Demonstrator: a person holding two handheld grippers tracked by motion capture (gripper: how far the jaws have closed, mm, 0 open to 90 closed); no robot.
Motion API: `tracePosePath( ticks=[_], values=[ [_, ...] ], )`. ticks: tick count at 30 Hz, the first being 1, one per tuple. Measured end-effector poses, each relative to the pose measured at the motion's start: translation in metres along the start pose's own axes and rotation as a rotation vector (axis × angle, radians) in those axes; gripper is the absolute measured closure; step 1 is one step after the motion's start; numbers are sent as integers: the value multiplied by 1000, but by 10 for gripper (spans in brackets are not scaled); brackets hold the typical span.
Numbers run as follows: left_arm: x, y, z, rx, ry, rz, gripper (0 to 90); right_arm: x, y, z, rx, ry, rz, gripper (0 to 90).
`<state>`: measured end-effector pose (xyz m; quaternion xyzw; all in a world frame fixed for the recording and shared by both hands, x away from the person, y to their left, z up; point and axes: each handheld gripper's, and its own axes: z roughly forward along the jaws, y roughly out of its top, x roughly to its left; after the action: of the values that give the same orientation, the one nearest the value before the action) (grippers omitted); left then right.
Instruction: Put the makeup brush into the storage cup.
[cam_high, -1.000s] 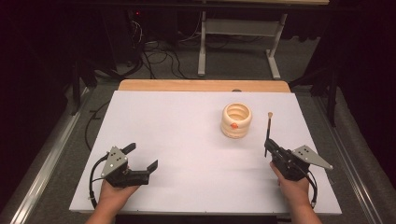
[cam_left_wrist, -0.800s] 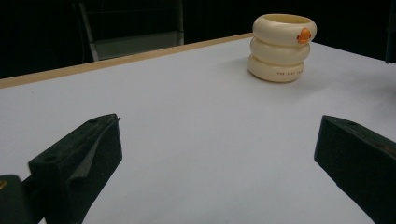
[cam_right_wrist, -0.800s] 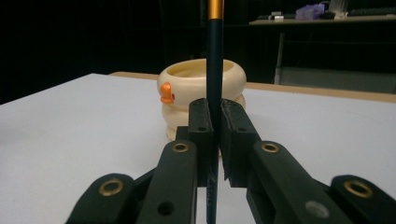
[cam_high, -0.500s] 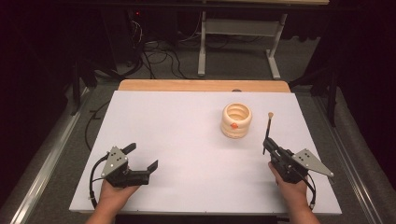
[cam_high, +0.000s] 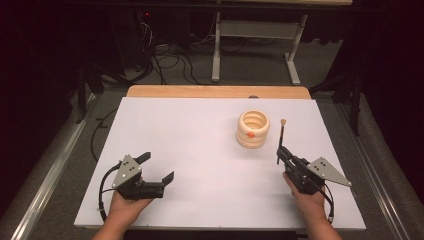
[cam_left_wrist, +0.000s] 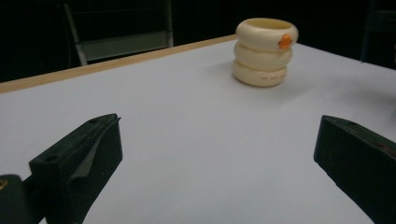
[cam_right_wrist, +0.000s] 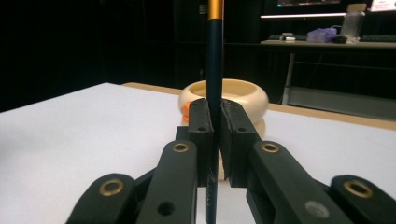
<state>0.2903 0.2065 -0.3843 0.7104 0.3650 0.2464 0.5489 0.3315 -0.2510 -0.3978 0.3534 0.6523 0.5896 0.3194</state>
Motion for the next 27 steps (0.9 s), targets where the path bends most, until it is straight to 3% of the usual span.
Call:
tracePosePath(
  ticks=[3, 10, 14, 27],
  values=[
    [-6, 12, 10, 0, -25, -14, 28, 6, 7, 7, -4, 19, 1, 858],
    [-17, 37, 36, -23, -65, -37, 47, 22, 21, 24, -18, 71, -61, 858],
    [-27, 49, 52, -22, -79, -17, 65, 28, 25, 33, -24, 88, -84, 858],
    [-40, 66, 81, -25, -101, -54, 116, 42, 19, 45, -15, 162, -94, 857]
  ],
)
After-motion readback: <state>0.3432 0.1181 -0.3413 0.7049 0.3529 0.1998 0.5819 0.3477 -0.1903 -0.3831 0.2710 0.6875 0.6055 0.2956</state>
